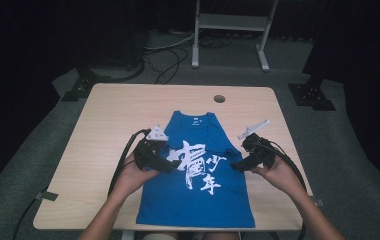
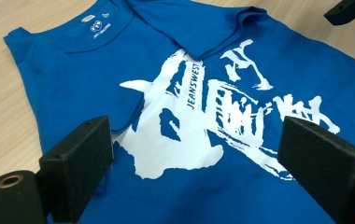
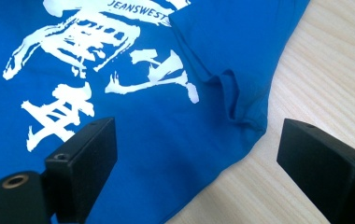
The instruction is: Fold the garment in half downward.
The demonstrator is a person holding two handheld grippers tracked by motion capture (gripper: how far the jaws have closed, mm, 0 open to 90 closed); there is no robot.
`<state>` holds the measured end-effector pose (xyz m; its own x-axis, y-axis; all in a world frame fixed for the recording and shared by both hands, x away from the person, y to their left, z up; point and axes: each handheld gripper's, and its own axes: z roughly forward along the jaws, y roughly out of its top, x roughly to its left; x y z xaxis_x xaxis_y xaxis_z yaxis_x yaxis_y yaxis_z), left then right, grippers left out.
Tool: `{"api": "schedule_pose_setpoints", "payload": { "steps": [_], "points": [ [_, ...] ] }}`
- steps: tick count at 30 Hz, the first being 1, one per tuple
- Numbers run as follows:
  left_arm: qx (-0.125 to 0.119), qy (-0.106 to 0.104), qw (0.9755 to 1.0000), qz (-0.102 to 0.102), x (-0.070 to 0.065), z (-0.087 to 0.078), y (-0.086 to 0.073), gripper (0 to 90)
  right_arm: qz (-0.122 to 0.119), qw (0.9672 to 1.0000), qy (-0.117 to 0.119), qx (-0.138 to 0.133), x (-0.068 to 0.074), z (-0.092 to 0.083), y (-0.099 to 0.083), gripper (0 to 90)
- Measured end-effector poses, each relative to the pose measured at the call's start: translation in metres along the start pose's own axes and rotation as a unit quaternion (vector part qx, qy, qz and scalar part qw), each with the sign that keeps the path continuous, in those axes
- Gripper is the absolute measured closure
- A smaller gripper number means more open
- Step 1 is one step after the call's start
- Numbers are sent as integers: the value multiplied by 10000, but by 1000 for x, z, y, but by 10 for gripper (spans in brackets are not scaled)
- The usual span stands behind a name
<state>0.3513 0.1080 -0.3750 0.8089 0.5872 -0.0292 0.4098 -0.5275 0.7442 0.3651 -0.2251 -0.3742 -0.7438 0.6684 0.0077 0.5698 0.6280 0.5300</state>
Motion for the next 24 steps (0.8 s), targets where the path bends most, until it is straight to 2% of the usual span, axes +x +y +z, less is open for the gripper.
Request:
{"api": "schedule_pose_setpoints", "payload": {
  "steps": [8, 11, 15, 16, 18, 24],
  "points": [
    [2, 43, 10000, 47, 5, 1, 14, 100, 143, 9999, -49, 68, -1, 4, 7, 120],
    [81, 50, 9999, 93, 8, 4, 21, 100, 191, 9998, -22, 83, -4, 7, 13, 120],
    [108, -120, 9995, 254, 16, 6, 28, 100, 99, 9999, 93, 80, -7, 8, 22, 120],
    [32, -177, 9995, 256, 18, 7, 28, 100, 106, 9998, 120, 111, -8, 9, 24, 120],
    [112, -224, 9994, 248, 23, 10, 31, 99, 70, 9998, 146, 150, -10, 11, 27, 120],
    [318, -113, 9993, 160, 38, 19, 36, 100, 92, 9997, 89, 225, -16, 15, 39, 120]
  ]
}}
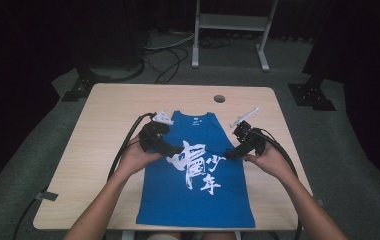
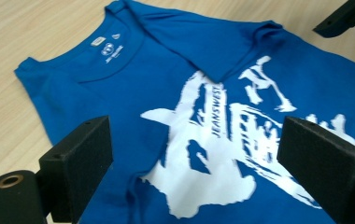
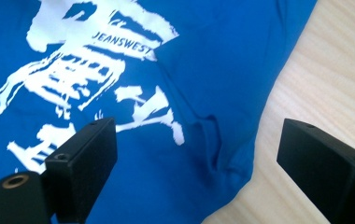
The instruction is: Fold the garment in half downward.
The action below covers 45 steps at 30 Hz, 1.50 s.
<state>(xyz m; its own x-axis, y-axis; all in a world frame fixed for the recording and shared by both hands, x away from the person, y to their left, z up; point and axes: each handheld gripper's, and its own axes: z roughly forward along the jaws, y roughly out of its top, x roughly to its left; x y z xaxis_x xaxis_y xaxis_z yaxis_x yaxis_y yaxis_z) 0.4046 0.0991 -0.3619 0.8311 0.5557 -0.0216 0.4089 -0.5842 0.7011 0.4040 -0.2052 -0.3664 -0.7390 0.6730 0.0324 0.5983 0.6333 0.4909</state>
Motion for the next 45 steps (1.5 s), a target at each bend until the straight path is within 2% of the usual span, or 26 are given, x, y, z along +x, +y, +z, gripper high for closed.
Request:
{"api": "schedule_pose_setpoints", "payload": {
  "steps": [3, 5, 9, 11, 13, 14, 15, 19, 22, 23, 24, 25, 26, 28, 30, 32, 33, 36, 39, 41, 42, 45],
  "points": [
    [77, 110, 9999, -93, 6, 4, 3, 100, 34, 10000, -40, -53, -3, 1, 5, 120],
    [9, 132, 9998, -163, 10, 5, 3, 100, 101, 9999, -74, 24, -5, 4, 9, 120],
    [174, 144, 9994, -259, 20, 9, 6, 99, 141, 9999, -68, 64, -8, 8, 16, 120],
    [241, 156, 9993, -255, 22, 11, 8, 100, 119, 9999, -74, 58, -9, 10, 19, 121],
    [146, 97, 9995, -270, 24, 11, 9, 100, 140, 9998, -47, 101, -11, 12, 23, 120],
    [292, 112, 9992, -242, 25, 13, 11, 100, 143, 9998, -65, 133, -12, 13, 24, 121],
    [333, 132, 9990, -249, 26, 13, 12, 100, 165, 9997, -65, 156, -14, 15, 27, 120],
    [299, 110, 9991, -297, 33, 14, 16, 100, 186, 9997, -28, 148, -18, 17, 34, 120],
    [436, 134, 9984, -322, 39, 16, 22, 100, 156, 9997, -51, 205, -21, 18, 40, 120],
    [350, 163, 9988, -297, 41, 15, 23, 100, 187, 9996, -47, 199, -22, 18, 42, 120],
    [365, 127, 9987, -324, 43, 15, 24, 100, 181, 9997, -63, 152, -23, 18, 44, 121],
    [466, 125, 9982, -365, 45, 16, 27, 100, 191, 9998, -49, 104, -25, 17, 46, 121],
    [516, 147, 9980, -341, 47, 17, 28, 99, 232, 9996, -32, 176, -27, 18, 48, 120],
    [479, 158, 9983, -285, 49, 18, 31, 100, 268, 9994, -48, 212, -30, 19, 52, 120],
    [541, 145, 9979, -323, 52, 18, 34, 100, 286, 9994, -30, 200, -32, 19, 54, 121],
    [577, 181, 9977, -306, 55, 18, 37, 99, 304, 9995, -39, 111, -35, 19, 57, 120],
    [505, 211, 9980, -302, 57, 18, 38, 99, 321, 9993, -47, 169, -37, 20, 58, 121],
    [587, 217, 9974, -346, 63, 20, 43, 99, 374, 9990, -80, 224, -41, 22, 63, 121],
    [450, 198, 9978, -434, 69, 23, 45, 100, 415, 9989, -77, 207, -46, 25, 71, 121],
    [466, 187, 9976, -480, 72, 25, 46, 100, 431, 9987, -113, 253, -48, 28, 77, 120],
    [573, 184, 9967, -541, 76, 29, 47, 100, 431, 9987, -113, 253, -48, 28, 77, 120],
    [789, 303, 9951, -513, 80, 40, 49, 100, 512, 9984, -92, 217, -53, 35, 84, 121]
  ]
}}
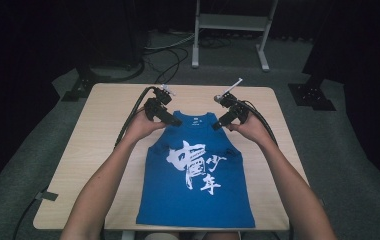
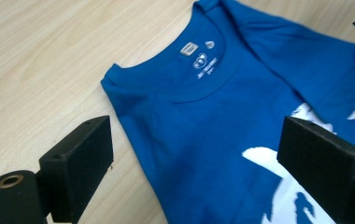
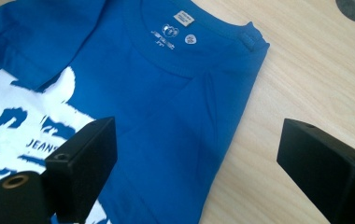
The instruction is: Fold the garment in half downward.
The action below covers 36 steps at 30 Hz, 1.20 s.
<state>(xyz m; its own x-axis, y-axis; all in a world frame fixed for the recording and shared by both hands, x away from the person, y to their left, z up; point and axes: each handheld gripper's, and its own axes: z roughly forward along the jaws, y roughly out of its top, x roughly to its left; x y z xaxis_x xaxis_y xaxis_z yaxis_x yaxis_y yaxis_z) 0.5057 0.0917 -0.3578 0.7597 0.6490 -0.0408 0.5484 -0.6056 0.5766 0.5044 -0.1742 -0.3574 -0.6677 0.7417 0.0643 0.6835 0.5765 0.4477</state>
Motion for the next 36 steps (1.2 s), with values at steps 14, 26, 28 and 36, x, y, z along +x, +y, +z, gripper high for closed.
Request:
{"api": "schedule_pose_setpoints", "payload": {
  "steps": [14, 26, 28, 36],
  "points": [
    [350, -56, 9992, -200, 10, 34, -5, 118, 291, 9993, 33, 236, -13, 30, 4, 142],
    [360, -170, 9984, -391, 16, 46, -8, 193, 531, 9977, 50, 424, -20, 43, 1, 290],
    [366, -157, 9985, -376, 17, 47, -8, 217, 577, 9973, 69, 443, -21, 45, 0, 305],
    [358, -249, 9977, -521, 23, 49, -11, 319, 750, 9960, 108, 479, -25, 52, 1, 393]
  ]
}}
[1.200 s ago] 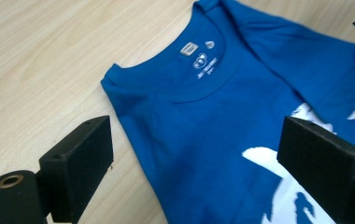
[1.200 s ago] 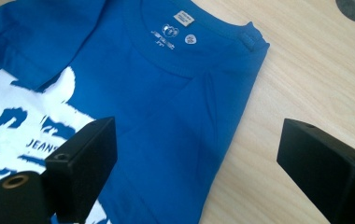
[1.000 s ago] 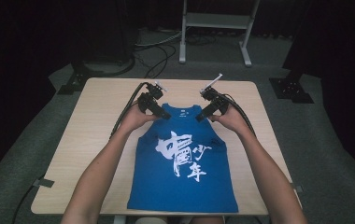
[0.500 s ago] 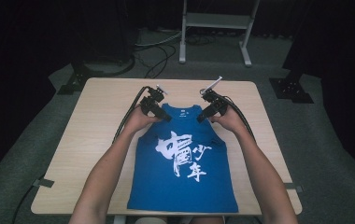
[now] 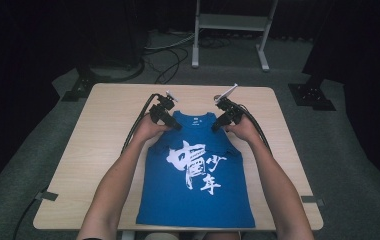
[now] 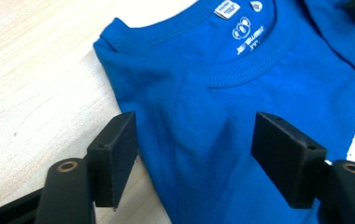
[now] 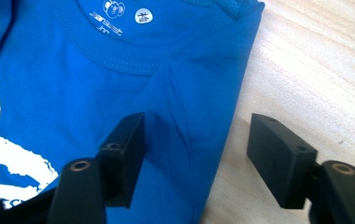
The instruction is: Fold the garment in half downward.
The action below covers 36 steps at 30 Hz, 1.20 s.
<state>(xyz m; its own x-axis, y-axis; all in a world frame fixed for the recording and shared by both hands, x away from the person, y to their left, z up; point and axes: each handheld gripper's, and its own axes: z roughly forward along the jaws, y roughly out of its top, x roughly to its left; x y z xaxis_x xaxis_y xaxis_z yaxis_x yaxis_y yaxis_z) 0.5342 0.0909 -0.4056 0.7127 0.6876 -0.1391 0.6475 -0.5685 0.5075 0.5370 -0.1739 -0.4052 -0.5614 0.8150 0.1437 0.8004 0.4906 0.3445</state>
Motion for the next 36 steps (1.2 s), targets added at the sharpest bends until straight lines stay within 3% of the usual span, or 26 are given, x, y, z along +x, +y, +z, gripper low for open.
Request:
{"api": "schedule_pose_setpoints", "payload": {
  "steps": [7, 14, 17, 23, 29, 33, 36],
  "points": [
    [42, 33, 10000, 82, 0, 2, -2, 475, 134, 9999, 45, -36, 1, 1, 2, 510],
    [54, 118, 9994, 321, -5, 3, -3, 669, 1, 9997, -248, -47, 10, 2, 2, 694],
    [56, 141, 9991, 396, -6, 3, -4, 740, -32, 9996, -253, -95, 12, 3, 0, 743],
    [-138, 108, 9989, 436, -4, 3, -10, 762, 73, 9999, -49, -121, 7, 2, -1, 770],
    [-193, 156, 9991, 336, -5, 3, -11, 764, -388, 9989, -271, -72, 13, 3, -1, 743],
    [-274, 180, 9992, 233, -6, 3, -13, 763, -336, 9987, -379, -35, 14, 3, 0, 691],
    [-286, 267, 9988, 286, -7, 3, -13, 783, -238, 9993, -283, -84, 12, 2, -1, 796]
  ]
}}
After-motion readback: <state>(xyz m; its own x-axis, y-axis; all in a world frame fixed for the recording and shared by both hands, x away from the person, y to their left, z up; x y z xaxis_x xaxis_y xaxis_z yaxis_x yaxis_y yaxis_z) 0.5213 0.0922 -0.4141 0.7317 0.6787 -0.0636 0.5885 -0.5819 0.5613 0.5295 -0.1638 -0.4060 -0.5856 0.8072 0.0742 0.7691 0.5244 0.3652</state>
